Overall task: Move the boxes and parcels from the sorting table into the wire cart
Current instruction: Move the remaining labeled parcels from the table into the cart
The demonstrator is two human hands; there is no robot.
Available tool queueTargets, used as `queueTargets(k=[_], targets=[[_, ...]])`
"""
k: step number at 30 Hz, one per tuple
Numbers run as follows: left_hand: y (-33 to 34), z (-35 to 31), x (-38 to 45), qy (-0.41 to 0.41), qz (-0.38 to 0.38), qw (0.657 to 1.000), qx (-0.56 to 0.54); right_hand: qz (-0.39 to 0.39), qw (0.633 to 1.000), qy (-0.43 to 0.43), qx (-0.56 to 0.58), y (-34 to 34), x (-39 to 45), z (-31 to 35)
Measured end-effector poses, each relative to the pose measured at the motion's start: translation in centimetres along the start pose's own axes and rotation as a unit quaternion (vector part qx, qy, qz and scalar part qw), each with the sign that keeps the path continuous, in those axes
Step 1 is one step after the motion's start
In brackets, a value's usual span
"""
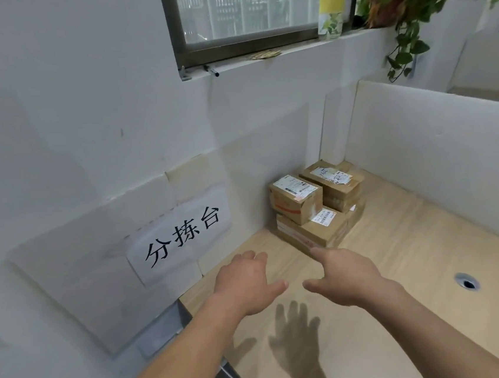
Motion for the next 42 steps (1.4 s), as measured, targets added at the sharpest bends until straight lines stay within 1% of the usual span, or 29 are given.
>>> queueTargets(k=[9, 17, 24, 30, 37, 40, 42], targets=[[-0.5, -2.1, 6.8, -0.001, -0.001, 0.999, -0.040, -0.012, 1.000, 0.021, 0.018, -1.9, 4.8, -4.6], [-0.4, -1.4, 16.8, 0.012, -0.016, 0.996, -0.093, -0.040, 0.997, 0.068, 0.027, -3.4, 11.6, -7.1], [0.8, -0.3, 25.8, -0.012, -0.020, 0.988, -0.155, -0.076, 0.991, 0.095, 0.061, -5.3, 18.6, -7.0], [1.8, 0.0, 29.7, -0.013, -0.017, 0.982, -0.186, -0.083, 0.983, 0.105, 0.123, -5.2, 24.4, -6.6], [3.4, 1.2, 32.1, -0.057, -0.007, 0.957, -0.285, -0.104, 0.965, 0.142, 0.194, -4.4, 27.9, -7.4], [4.4, 1.3, 32.6, -0.088, 0.022, 0.925, -0.368, -0.128, 0.961, 0.145, 0.196, -4.3, 28.3, -8.0], [5.1, 1.0, 32.6, -0.107, 0.043, 0.901, -0.418, -0.124, 0.956, 0.152, 0.217, -3.7, 28.3, -8.4]])
Point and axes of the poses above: each hand's wrist, its own x-axis towards the middle knuckle, its own y-axis out of the palm, z = x × y, the point moved 8 cm from there along x, towards the middle knuckle, and after that the axes turned 15 degrees about x, right-handed, at the moved point
